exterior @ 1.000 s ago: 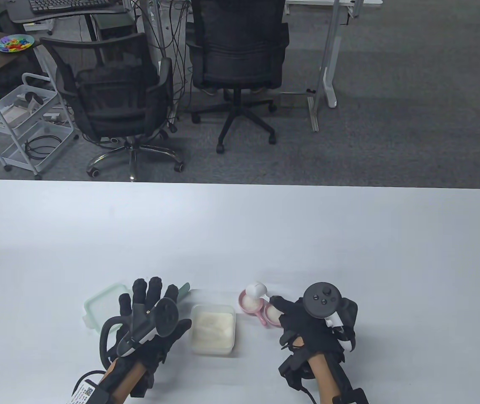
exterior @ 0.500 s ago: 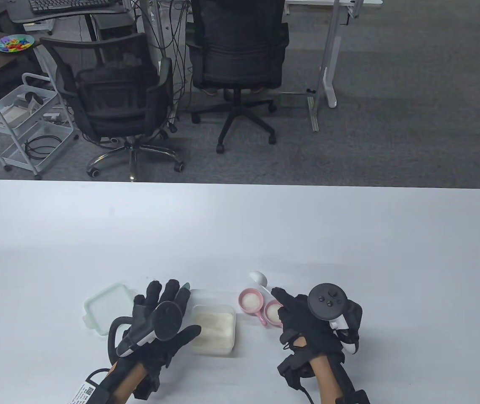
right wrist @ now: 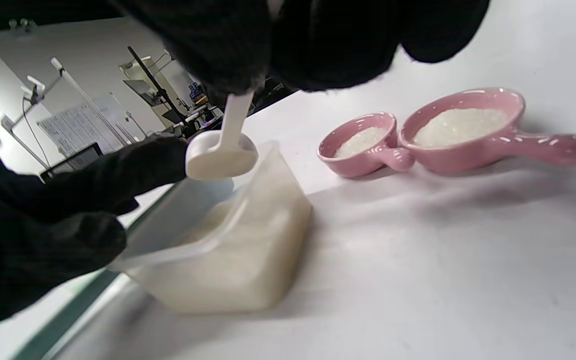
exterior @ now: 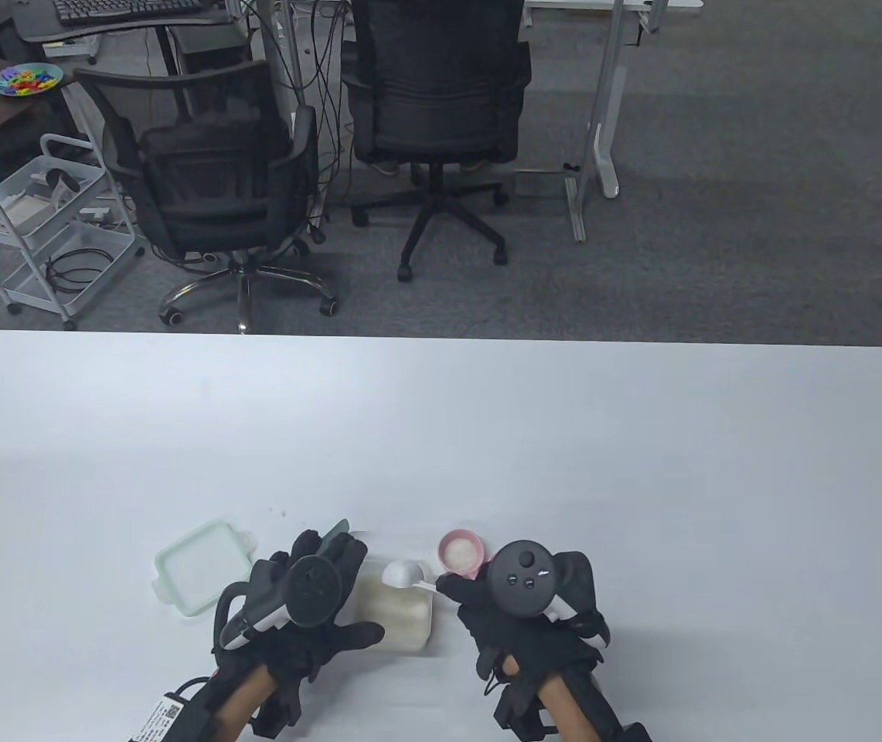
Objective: Scoop white sugar with coffee spoon and level it off using dessert spatula
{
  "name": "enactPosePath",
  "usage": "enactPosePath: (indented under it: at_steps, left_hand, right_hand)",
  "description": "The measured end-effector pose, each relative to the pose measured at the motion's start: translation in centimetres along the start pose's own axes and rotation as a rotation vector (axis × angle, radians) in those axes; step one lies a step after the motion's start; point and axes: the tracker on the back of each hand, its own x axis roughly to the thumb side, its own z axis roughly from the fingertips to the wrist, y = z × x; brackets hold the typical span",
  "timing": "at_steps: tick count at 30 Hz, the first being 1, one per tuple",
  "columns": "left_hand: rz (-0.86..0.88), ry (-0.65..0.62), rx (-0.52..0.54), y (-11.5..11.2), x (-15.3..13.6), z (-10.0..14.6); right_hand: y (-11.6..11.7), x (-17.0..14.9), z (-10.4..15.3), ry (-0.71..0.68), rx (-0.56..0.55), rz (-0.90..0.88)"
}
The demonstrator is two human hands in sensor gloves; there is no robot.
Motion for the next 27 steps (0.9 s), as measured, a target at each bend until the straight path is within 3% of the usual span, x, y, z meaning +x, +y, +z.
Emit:
enactPosePath:
  at_steps: [5, 9, 19, 27]
  left_hand:
    - [-0.087, -0.018, 0.025, 0.1, 0.7, 0.1]
    - [-0.079, -0.023, 0.009, 0.0, 0.7, 0.0]
    - [-0.084, -0.017, 0.001, 0.0, 0.8, 0.0]
    - [-0.088, -0.015, -0.001, 0.0, 0.8, 0.0]
  right_hand:
    - [1.8, 2.8, 0.2, -0.001, -0.028, 0.324]
    - [2.2, 3.6, 0.4, -0.033, -0.002, 0.349]
    - [0.8, 0.9, 0.0, -0.013, 0.084, 0.035]
    - [-0.6, -3.1, -0.4, 0.021, 0.132, -0.335]
